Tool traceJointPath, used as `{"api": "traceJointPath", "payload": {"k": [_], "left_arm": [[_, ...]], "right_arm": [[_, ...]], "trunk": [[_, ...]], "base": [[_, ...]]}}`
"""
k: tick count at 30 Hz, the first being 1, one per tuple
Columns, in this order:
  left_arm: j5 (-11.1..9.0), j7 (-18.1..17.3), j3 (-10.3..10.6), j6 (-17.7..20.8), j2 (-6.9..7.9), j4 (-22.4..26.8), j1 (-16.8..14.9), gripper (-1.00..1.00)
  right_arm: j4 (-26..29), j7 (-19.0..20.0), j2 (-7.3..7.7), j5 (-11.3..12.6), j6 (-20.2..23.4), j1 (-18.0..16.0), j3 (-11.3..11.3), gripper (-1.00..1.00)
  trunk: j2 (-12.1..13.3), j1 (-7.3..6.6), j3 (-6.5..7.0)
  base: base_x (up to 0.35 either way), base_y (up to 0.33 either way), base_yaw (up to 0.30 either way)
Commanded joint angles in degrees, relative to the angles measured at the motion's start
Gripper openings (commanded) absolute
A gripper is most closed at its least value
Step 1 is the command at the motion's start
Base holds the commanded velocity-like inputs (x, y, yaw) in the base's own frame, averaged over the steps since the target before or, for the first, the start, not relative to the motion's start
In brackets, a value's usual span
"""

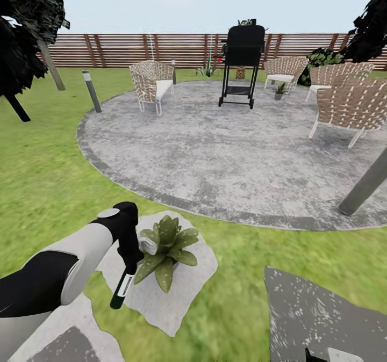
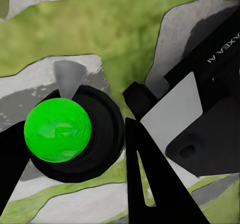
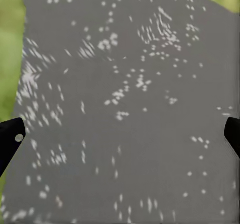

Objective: Pick up the pesticide atomizer in the garden and spray insectifuge to fully cover both potted plants in the garden.

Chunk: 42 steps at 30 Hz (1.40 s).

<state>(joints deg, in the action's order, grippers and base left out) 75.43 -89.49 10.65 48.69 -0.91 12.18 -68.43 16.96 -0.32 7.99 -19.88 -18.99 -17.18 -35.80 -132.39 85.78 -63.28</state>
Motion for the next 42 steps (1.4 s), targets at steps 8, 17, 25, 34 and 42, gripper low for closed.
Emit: {"api": "traceJointPath", "payload": {"k": [8, 17, 25, 34, 42], "left_arm": [[0.48, -0.51, -0.47, 0.89, 1.1, -0.05, 1.43, -1.0], [-0.71, 3.97, -11.07, 1.32, 1.11, 8.23, 10.98, -1.0], [-0.66, 4.84, -15.31, 1.28, 1.39, 10.73, 13.22, -1.0], [-0.48, 5.25, -15.32, 1.32, 1.71, 10.76, 15.5, -1.0], [-0.78, 4.75, -15.37, 1.27, 1.21, 9.98, 15.61, -1.0]], "right_arm": [[-0.09, -0.03, -0.05, -0.6, -0.26, -0.05, -0.4, 1.0], [-0.17, -0.02, 0.08, -0.71, -0.17, -0.05, -0.35, 1.0], [-0.09, 0.05, 0.05, -0.67, -0.17, -0.05, -0.36, 1.0], [-0.09, -0.03, 0.01, -0.6, -0.17, -0.05, -0.41, 1.0], [-0.09, -0.03, 0.01, -0.6, -0.17, -0.05, -0.41, 1.0]], "trunk": [[-0.02, -0.03, -0.05], [-0.02, -0.03, -0.05], [-0.02, -0.03, -0.05], [-0.02, -0.03, -0.17], [-0.02, -0.03, -0.31]], "base": [[-0.217, -0.258, 0.277], [-0.046, -0.104, 0.076], [0.129, -0.001, 0.0], [0.26, 0.0, 0.13], [0.012, 0.0, 0.162]]}}
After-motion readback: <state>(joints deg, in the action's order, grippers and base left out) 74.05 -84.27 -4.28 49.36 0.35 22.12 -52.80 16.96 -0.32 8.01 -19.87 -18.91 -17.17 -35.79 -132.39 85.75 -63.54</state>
